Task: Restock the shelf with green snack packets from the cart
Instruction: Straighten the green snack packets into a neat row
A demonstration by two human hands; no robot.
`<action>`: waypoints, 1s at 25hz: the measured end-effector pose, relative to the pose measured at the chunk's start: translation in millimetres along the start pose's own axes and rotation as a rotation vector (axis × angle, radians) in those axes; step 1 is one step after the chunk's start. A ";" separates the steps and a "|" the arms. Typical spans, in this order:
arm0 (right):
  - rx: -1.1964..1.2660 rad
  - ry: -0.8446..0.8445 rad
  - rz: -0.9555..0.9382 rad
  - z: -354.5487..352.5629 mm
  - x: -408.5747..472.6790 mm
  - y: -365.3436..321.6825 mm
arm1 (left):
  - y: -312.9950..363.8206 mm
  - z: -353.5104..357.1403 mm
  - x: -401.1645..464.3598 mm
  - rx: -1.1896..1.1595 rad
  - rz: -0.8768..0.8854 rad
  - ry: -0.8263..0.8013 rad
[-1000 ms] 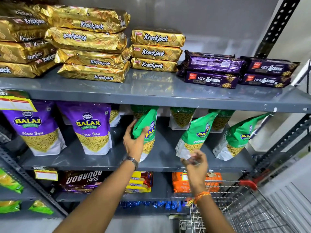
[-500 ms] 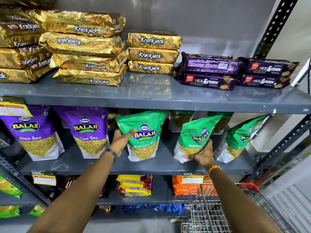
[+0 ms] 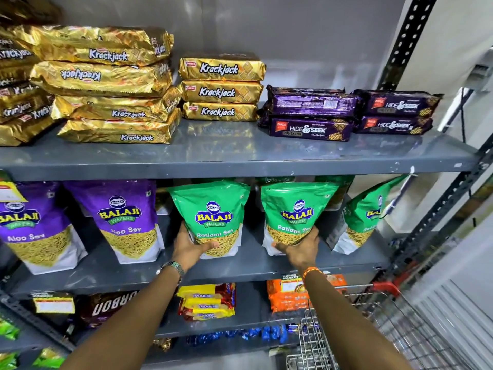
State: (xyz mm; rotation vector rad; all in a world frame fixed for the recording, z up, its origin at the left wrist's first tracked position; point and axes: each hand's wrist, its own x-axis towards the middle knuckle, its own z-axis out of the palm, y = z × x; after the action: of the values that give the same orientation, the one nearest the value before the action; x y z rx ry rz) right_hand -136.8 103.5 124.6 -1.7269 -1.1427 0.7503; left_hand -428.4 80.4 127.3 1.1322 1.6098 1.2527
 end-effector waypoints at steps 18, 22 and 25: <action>0.258 0.105 -0.004 -139.5 90.4 66.5 | -2.4 146.2 -71.3 -0.068 -0.084 -0.180; 0.220 -0.067 -0.001 -143.9 114.1 75.0 | 20.9 183.6 -29.5 0.061 0.019 -0.057; 0.207 0.108 -0.010 -131.1 109.1 74.8 | 22.4 195.7 -14.3 0.128 0.019 0.016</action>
State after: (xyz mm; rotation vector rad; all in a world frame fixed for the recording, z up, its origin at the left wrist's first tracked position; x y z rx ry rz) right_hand 43.9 145.7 108.8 -1.5677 -0.9652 0.7335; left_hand -236.4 123.2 110.3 1.2209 1.7154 1.1879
